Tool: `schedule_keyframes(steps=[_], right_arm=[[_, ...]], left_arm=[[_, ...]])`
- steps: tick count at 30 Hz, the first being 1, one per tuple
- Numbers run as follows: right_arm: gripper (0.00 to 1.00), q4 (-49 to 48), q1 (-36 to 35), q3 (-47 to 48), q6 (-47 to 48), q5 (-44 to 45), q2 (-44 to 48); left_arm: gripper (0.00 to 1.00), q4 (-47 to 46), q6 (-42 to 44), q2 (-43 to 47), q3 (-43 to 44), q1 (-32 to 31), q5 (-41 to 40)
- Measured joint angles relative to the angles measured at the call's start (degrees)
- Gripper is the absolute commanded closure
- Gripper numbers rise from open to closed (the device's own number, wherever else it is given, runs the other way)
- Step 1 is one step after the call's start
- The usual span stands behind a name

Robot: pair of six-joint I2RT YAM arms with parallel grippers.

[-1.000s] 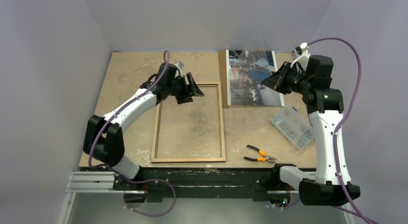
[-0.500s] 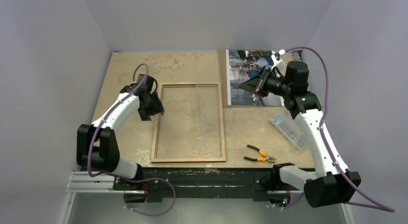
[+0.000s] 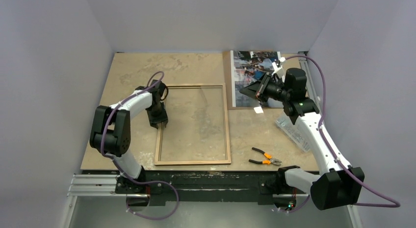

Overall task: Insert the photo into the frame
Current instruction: Move the photo frame to the center of the board, then place the photo frame item in the photo frame.

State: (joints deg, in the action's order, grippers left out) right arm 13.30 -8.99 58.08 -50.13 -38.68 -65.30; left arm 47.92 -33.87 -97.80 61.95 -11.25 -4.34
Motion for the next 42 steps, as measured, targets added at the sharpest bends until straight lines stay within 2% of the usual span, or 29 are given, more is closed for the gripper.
schedule_keyframes(steps=[6,10,14,16,23,25,27,30,34,37,42], right_arm=[[1.0,-0.5,0.0,-0.3,0.0,0.1,0.0],[1.0,-0.4,0.0,-0.3,0.5,0.2,0.0],[1.0,0.0,0.0,-0.3,1.4,0.4,0.0],[1.0,0.1,0.0,-0.3,1.9,0.5,0.0],[1.0,0.2,0.0,-0.3,3.5,0.6,-0.3],[1.0,-0.2,0.0,-0.5,3.7,0.6,-0.9],[1.0,-0.9,0.0,-0.9,3.6,0.5,-1.6],[1.0,-2.3,-0.4,-2.1,3.0,0.6,-2.4],[1.0,-5.2,-1.9,-3.5,1.4,0.6,-3.2],[1.0,-8.1,-3.7,-4.2,-0.1,1.3,-3.9],[1.0,-15.3,-7.6,-6.8,-3.4,3.4,-4.7]], left_arm=[[0.75,-0.5,0.7,-0.2,0.3,-4.7,0.3],[0.89,0.2,0.6,-1.8,1.9,-9.1,0.1],[0.95,-0.2,0.5,-2.2,2.4,-11.0,0.1],[0.89,-0.2,0.5,-2.2,2.5,-11.1,0.0],[0.48,-0.9,0.7,-1.1,2.1,-11.0,0.4],[0.43,-2.3,0.6,1.2,0.8,-10.6,2.3],[0.42,-4.4,0.5,4.9,-1.7,-9.5,5.3],[0.45,-7.6,0.5,11.1,-6.1,-6.1,9.8],[0.57,-10.5,0.1,16.5,-11.1,-0.8,13.8],[0.7,-11.1,0.0,17.4,-12.7,0.5,14.2],[0.79,-12.0,0.0,16.3,-13.3,0.3,14.6]])
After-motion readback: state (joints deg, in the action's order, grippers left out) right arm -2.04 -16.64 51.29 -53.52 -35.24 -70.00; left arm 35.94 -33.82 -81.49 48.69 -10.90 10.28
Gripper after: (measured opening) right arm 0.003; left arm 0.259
